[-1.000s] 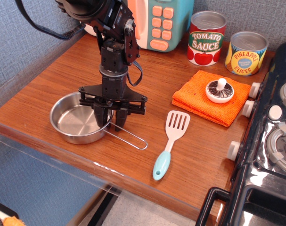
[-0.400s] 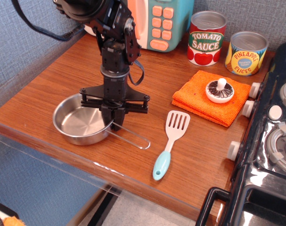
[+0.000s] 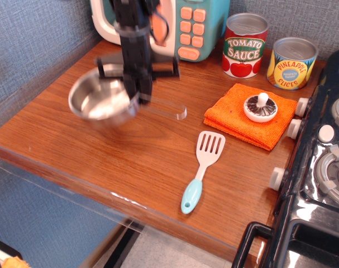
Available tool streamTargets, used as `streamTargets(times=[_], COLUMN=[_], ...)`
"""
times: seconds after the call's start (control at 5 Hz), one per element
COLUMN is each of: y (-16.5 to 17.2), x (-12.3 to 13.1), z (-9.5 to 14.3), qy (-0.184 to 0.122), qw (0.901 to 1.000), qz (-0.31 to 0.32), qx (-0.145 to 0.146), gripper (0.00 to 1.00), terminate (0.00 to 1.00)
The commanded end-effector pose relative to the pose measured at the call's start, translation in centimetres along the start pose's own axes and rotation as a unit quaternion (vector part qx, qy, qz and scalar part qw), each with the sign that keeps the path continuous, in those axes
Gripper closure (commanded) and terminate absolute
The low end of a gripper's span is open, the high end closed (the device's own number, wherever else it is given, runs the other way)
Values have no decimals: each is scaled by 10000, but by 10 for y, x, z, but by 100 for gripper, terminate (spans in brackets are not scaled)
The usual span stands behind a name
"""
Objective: Move the sauce pan directly in front of microwave.
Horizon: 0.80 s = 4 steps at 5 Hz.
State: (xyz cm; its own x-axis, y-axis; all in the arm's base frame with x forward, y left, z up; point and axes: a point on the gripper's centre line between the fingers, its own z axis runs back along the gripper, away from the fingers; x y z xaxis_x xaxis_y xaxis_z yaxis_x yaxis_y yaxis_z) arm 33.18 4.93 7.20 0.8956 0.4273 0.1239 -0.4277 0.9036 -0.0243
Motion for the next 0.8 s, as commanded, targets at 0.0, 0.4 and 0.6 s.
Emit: streamTargets(times=[0.0, 0.4, 0.6], y=[13, 10, 22], x=[50, 86, 99], z=[-11, -26, -31], qy=[-146, -245, -266], qw=[9985, 9948, 9935], qz=[-233, -592, -510], qx=[464, 786, 985], gripper=[100, 100, 100], terminate=[0, 0, 0])
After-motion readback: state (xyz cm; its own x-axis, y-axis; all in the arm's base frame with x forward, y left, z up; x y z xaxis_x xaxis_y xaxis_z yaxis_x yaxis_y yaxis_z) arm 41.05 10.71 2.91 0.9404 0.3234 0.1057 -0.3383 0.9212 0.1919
